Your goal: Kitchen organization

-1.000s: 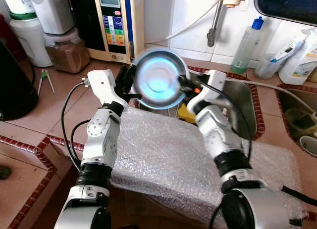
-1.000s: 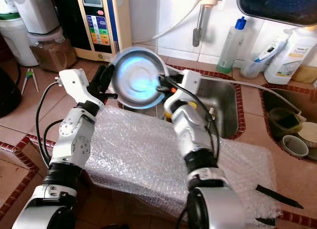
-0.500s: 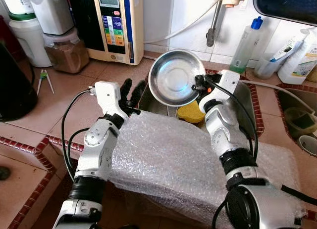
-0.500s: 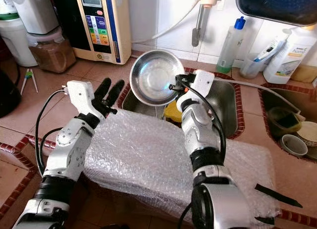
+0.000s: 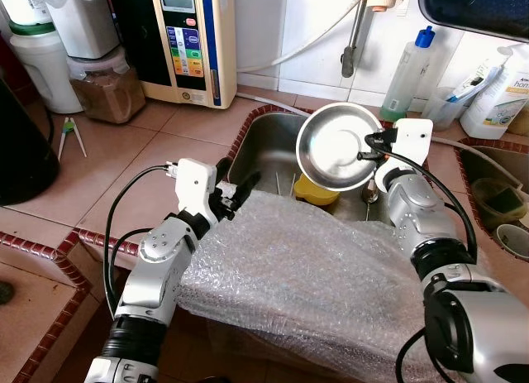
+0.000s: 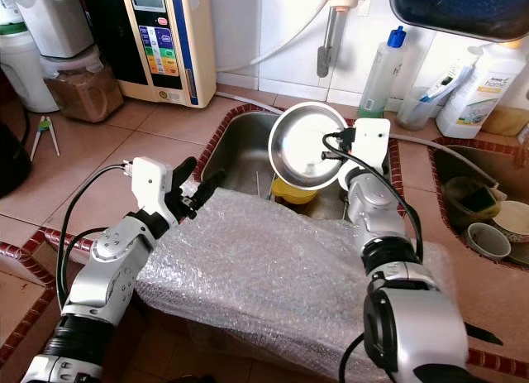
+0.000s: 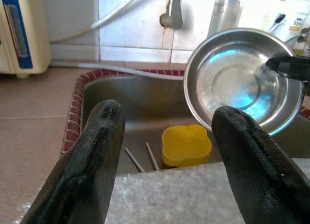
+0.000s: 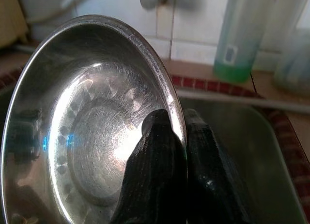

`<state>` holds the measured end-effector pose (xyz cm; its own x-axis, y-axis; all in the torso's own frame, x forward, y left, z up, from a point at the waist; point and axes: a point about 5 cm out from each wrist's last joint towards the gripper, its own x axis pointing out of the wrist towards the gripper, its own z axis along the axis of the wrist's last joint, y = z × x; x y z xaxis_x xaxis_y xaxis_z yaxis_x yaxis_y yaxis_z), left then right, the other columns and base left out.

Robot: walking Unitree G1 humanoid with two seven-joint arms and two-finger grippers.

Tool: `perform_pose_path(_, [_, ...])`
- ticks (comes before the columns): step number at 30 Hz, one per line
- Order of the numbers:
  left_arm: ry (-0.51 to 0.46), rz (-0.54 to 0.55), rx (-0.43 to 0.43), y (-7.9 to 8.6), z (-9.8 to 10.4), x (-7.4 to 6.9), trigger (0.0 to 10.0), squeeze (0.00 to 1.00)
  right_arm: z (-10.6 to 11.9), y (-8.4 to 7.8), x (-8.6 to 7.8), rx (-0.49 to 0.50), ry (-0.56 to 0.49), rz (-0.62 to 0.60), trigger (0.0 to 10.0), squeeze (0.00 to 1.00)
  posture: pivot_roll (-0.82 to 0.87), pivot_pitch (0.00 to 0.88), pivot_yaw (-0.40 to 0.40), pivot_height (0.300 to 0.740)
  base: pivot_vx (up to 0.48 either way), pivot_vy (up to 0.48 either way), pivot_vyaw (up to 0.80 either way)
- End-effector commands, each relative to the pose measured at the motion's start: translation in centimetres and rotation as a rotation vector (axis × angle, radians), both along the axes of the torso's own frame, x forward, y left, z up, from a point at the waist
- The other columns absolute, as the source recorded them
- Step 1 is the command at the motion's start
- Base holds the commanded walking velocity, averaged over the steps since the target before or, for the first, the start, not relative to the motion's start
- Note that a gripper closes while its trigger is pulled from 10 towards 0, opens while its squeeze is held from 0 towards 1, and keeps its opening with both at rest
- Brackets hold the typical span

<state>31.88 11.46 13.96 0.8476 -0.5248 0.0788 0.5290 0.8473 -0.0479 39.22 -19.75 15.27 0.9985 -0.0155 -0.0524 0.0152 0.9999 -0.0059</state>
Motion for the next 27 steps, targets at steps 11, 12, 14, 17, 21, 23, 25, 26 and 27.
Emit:
perform_pose_path(11, [-0.004, -0.034, 0.079, -0.3, 0.3, -0.2, 10.0, 1.0, -2.4, 2.1, -0.5, 0.023, 0.077, 0.072, 4.9, 1.0, 0.02, 0.066, 0.028, 0.74, 0.0, 0.0, 0.0])
perform_pose_path(12, [-0.009, -0.032, 0.086, -0.3, 0.4, -0.1, 10.0, 1.0, -2.6, 2.3, -0.6, 0.035, 0.084, 0.07, 10.0, 1.0, 0.01, 0.064, 0.028, 0.74, 0.0, 0.0, 0.0])
perform_pose_path(14, [-0.014, -0.027, 0.101, -0.2, 0.5, 0.1, 10.0, 1.0, -3.0, 2.6, -0.8, 0.053, 0.094, 0.07, 10.0, 1.0, 0.01, 0.06, 0.029, 0.74, 0.0, 0.0, 0.0])
perform_pose_path(17, [-0.019, -0.015, 0.124, -0.1, 0.5, 0.4, 10.0, 1.0, -3.7, 3.3, -1.1, 0.076, 0.104, 0.086, 10.0, 1.0, 0.01, 0.057, 0.03, 0.74, 0.0, 0.0, 0.0])
perform_pose_path(21, [-0.017, 0.011, 0.122, 0.3, 0.7, 0.7, 10.0, 1.0, -4.5, 4.4, -1.5, 0.089, 0.112, 0.115, 10.0, 1.0, 0.02, 0.05, 0.035, 0.74, 0.0, 0.0, 0.0])
perform_pose_path(23, [-0.017, 0.014, 0.126, 0.5, 0.6, 0.7, 10.0, 1.0, -4.6, 4.5, -1.5, 0.087, 0.113, 0.115, 10.0, 1.0, 0.02, 0.048, 0.035, 0.74, 0.0, 0.0, 0.0])
perform_pose_path(25, [-0.013, 0.016, 0.132, 0.6, 0.5, 0.7, 10.0, 1.0, -4.5, 4.4, -1.5, 0.091, 0.114, 0.113, 10.0, 1.0, 0.02, 0.046, 0.036, 0.74, 0.0, 0.0, 0.0])
perform_pose_path(26, [-0.014, 0.016, 0.138, 0.7, 0.5, 0.7, 10.0, 1.0, -4.4, 4.3, -1.4, 0.089, 0.111, 0.11, 10.0, 1.0, 0.02, 0.043, 0.035, 0.74, 0.0, 0.0, 0.0])
perform_pose_path(27, [-0.014, 0.016, 0.142, 0.7, 0.5, 0.7, 10.0, 1.0, -4.3, 4.1, -1.4, 0.087, 0.108, 0.108, 10.0, 1.0, 0.02, 0.04, 0.035, 0.74, 0.0, 0.0, 0.0])
